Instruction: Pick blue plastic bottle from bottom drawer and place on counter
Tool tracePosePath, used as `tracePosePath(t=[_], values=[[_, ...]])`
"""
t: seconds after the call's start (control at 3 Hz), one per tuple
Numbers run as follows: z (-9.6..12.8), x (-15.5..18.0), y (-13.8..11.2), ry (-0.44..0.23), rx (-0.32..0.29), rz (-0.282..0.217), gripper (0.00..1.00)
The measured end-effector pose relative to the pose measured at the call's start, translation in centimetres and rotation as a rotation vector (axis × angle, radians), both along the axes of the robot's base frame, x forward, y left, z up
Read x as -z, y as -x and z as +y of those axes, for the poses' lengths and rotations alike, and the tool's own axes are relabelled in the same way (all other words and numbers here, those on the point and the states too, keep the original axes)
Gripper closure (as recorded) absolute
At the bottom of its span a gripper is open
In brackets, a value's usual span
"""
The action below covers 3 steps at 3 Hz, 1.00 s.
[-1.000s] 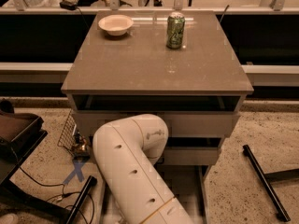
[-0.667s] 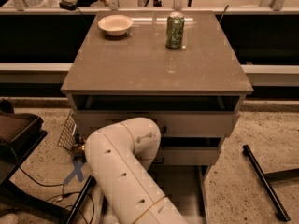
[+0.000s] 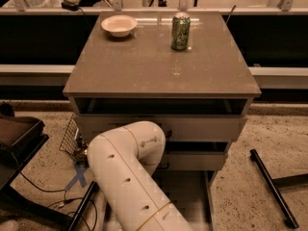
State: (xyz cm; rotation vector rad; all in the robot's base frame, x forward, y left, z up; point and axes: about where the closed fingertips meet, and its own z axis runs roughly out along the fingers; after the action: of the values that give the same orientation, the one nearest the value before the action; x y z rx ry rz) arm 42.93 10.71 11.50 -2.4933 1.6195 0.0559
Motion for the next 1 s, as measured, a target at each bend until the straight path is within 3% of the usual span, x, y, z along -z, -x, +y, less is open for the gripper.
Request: tracePosePath(t=[1.0], values=[[-0.07,0.19,0.23,0.001,0.0,0.004,0.85]])
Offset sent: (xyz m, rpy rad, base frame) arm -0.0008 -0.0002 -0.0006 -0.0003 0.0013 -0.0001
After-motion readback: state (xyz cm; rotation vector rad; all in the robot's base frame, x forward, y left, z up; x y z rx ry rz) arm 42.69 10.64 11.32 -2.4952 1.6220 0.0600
